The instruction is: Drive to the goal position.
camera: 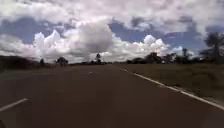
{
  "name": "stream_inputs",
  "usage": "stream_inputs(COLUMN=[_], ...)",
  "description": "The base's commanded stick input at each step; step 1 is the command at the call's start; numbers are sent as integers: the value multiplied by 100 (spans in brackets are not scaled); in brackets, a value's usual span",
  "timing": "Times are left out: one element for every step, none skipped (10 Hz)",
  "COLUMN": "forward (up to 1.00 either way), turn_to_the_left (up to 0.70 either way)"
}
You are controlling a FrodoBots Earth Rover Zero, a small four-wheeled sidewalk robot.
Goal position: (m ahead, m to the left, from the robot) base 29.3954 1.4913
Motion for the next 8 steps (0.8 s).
stream_inputs(forward=[100, 100, 100, 100, 100, 100, 100, 100], turn_to_the_left=[-10, -25, -32, -39, 0, 0, 0, 0])
